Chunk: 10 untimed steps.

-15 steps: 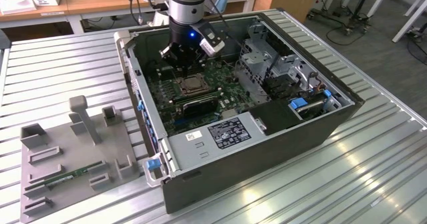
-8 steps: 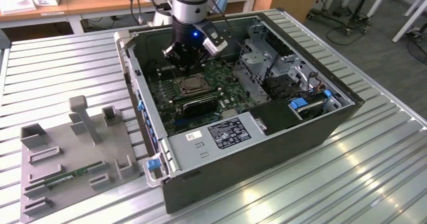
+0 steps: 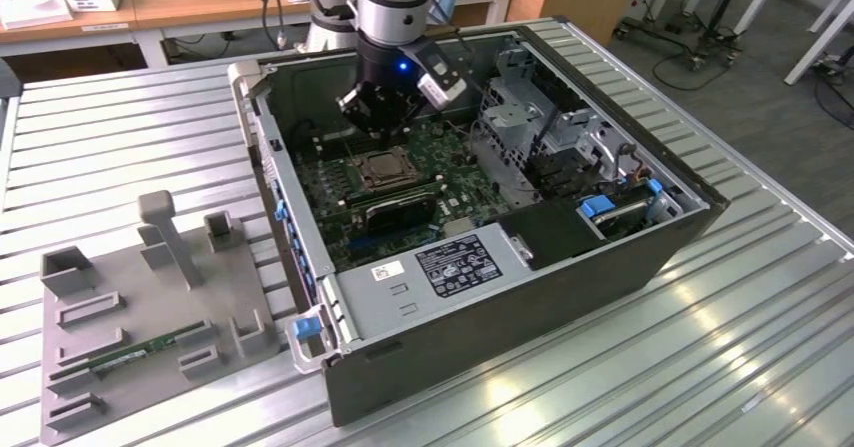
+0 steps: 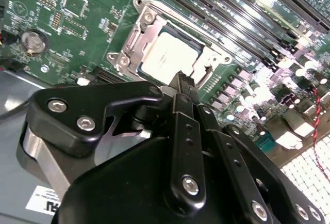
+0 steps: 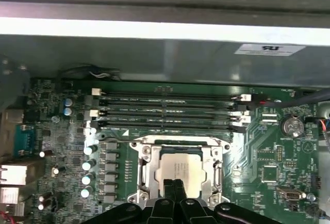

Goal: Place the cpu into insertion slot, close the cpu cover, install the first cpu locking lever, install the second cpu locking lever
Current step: 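Close the cpu cover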

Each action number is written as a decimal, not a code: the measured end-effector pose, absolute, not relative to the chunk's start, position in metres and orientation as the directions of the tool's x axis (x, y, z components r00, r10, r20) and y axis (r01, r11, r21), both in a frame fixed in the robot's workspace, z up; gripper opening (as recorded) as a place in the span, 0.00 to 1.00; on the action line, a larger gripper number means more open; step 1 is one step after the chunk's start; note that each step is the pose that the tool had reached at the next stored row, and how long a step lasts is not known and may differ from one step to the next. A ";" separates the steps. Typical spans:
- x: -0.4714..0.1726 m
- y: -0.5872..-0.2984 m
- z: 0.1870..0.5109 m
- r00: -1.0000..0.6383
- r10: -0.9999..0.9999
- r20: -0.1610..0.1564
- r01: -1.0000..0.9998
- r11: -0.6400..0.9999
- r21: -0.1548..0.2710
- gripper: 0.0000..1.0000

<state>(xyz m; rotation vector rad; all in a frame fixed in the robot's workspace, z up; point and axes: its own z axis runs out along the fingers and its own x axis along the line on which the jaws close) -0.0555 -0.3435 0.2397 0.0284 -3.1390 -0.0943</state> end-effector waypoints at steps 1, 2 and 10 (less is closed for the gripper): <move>-0.055 -0.343 0.240 -1.000 -0.018 0.001 -0.018 0.998 0.060 0.11; -0.053 -0.343 0.240 -1.000 -0.018 0.001 -0.018 0.998 0.060 0.11; -0.050 -0.343 0.240 -1.000 -0.019 -0.001 -0.019 0.998 0.060 0.11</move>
